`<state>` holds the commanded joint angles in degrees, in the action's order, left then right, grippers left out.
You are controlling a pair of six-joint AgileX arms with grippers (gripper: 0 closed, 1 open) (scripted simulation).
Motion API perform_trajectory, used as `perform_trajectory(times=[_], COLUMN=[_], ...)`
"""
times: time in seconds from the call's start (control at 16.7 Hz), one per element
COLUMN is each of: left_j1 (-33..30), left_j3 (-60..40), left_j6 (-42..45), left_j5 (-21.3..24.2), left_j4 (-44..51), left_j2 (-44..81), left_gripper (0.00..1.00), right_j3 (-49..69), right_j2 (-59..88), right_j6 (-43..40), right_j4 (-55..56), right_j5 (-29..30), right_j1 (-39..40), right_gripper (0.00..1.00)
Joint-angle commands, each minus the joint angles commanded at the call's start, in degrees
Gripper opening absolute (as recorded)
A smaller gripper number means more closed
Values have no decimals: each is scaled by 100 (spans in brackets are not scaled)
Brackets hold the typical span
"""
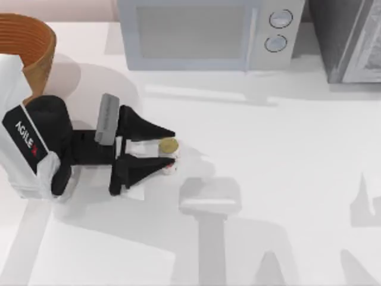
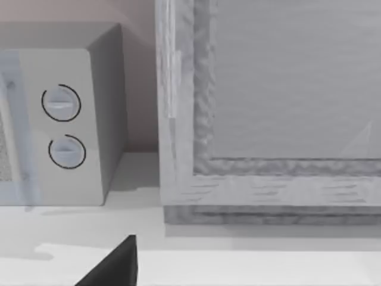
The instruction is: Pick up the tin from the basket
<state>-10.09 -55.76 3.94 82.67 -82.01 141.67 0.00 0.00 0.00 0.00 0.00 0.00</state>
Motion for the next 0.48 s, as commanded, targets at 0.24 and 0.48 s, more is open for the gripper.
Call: perform_trajectory(times=[0.24,0.48], left_j1=[0,0], left_j3=[0,0], left_j6=[0,0], left_j5=[0,0], left_j4=[0,0], left_j2=[0,0], left_gripper=[100,100], right_j3=[0,0], right_j2=[0,0], right_j6=[0,0], right_j4=[0,0], right_j5=[0,0], right_j1=[0,0], right_gripper=[100,100])
